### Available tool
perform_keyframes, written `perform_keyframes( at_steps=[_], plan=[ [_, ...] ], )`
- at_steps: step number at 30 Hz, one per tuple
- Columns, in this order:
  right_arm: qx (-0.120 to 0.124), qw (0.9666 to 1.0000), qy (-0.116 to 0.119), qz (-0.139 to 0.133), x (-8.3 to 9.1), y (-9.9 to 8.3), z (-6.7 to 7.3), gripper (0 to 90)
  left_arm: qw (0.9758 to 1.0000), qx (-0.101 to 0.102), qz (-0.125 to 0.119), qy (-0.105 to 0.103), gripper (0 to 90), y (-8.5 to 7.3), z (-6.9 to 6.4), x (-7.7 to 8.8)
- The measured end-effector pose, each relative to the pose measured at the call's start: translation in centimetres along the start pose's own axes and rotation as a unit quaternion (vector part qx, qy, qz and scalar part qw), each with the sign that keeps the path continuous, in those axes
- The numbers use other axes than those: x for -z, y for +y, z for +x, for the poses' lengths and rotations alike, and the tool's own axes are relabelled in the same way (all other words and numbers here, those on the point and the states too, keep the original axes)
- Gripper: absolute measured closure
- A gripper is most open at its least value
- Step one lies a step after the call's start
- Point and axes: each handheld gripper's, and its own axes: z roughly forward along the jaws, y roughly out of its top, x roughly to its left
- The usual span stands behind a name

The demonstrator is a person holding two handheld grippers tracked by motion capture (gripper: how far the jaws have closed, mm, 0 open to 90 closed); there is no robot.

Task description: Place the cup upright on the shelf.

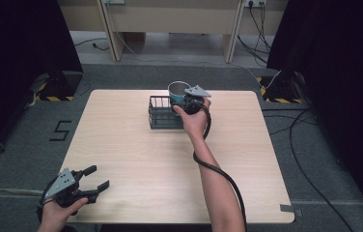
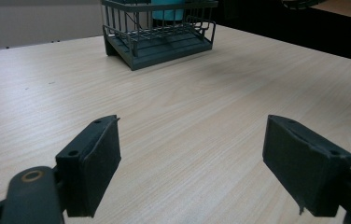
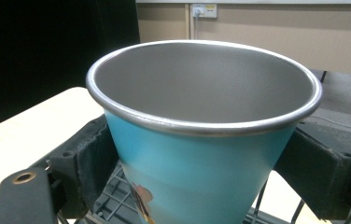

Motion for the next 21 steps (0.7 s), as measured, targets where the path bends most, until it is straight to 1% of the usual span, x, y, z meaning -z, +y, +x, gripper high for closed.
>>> perform_keyframes(
  at_steps=[4, 8, 9, 12, 16, 21],
  plan=[
    [-0.001, 1.0, -0.001, 0.008, -0.19, -0.24, 0.12, 16.3, 1.0, 0.0, 0.0, 0.0, 18.4, 0.0, 0.0, 0.01],
    [0.004, 0.9999, -0.001, 0.016, -0.45, -0.55, 0.26, 15.6, 1.0, 0.001, 0.0, 0.0, 18.4, -0.01, 0.01, 0.0],
    [0.003, 0.9998, -0.003, 0.021, -0.54, -0.7, 0.28, 15.0, 1.0, 0.0, 0.0, 0.0, 18.4, -0.01, 0.02, 0.01],
    [0.001, 0.9998, -0.003, 0.019, -0.58, -0.77, 0.24, 15.1, 1.0, 0.0, 0.0, 0.0, 18.4, 0.0, 0.0, 0.01],
    [0.001, 0.9997, -0.001, 0.023, -0.44, -0.68, 0.18, 14.9, 1.0, 0.0, 0.001, -0.001, 18.4, 0.0, -0.02, -0.03],
    [-0.005, 0.9996, -0.001, 0.028, -0.21, -0.75, 0.1, 14.7, 1.0, 0.0, 0.001, -0.001, 18.4, -0.01, -0.03, -0.03]
  ],
)
